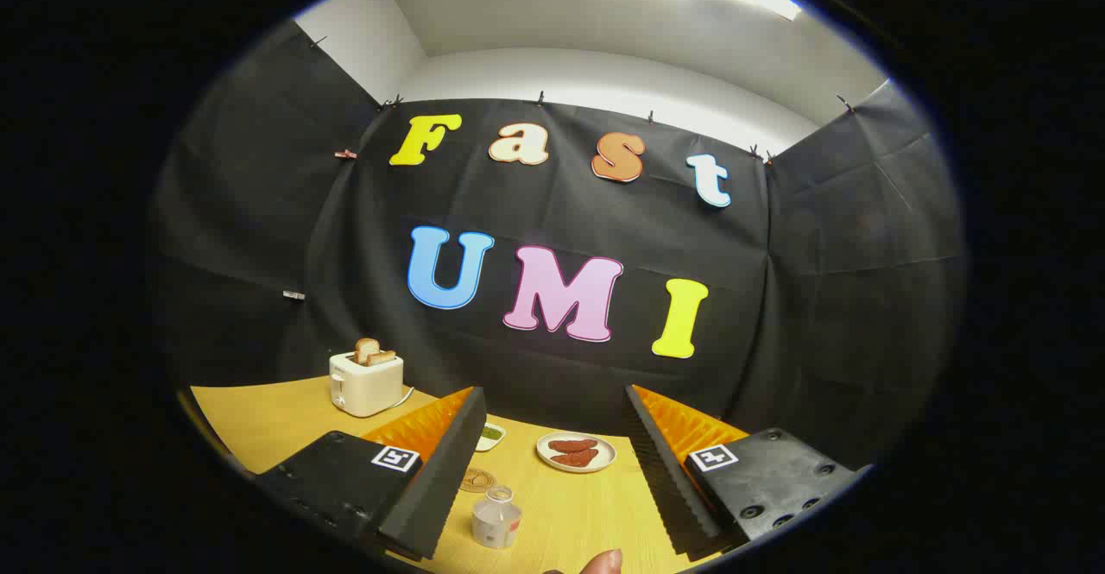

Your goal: Take the bottle from table, then pour the juice into the cup, finally place the bottle on the coaster

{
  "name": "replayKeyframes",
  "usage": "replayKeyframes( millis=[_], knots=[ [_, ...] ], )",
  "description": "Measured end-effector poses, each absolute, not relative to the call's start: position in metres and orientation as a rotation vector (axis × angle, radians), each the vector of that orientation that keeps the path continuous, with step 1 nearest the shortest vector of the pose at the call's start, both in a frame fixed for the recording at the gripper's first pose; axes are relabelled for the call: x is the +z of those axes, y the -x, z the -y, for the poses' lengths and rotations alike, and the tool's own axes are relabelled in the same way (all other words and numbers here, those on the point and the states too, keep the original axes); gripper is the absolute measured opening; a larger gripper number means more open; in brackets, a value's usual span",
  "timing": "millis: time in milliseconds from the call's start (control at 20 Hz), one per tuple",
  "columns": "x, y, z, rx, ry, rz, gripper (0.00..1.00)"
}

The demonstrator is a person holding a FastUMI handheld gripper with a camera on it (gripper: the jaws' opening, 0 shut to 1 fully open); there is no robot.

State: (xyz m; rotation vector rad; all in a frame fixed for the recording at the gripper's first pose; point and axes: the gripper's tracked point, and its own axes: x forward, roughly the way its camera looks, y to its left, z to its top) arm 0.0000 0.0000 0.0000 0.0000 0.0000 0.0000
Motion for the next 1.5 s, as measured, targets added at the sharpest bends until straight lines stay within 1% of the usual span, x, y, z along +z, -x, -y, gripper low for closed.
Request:
replayKeyframes(
  millis=[400, 1000, 1300, 1500],
  knots=[
    [-0.006, 0.009, 0.009, -0.026, -0.013, -0.022, 0.97],
    [-0.007, 0.008, 0.007, -0.024, -0.010, -0.017, 0.97],
    [-0.017, 0.006, -0.005, 0.000, -0.040, -0.012, 0.97],
    [-0.045, -0.002, -0.017, 0.032, -0.069, 0.000, 0.97]
  ],
)
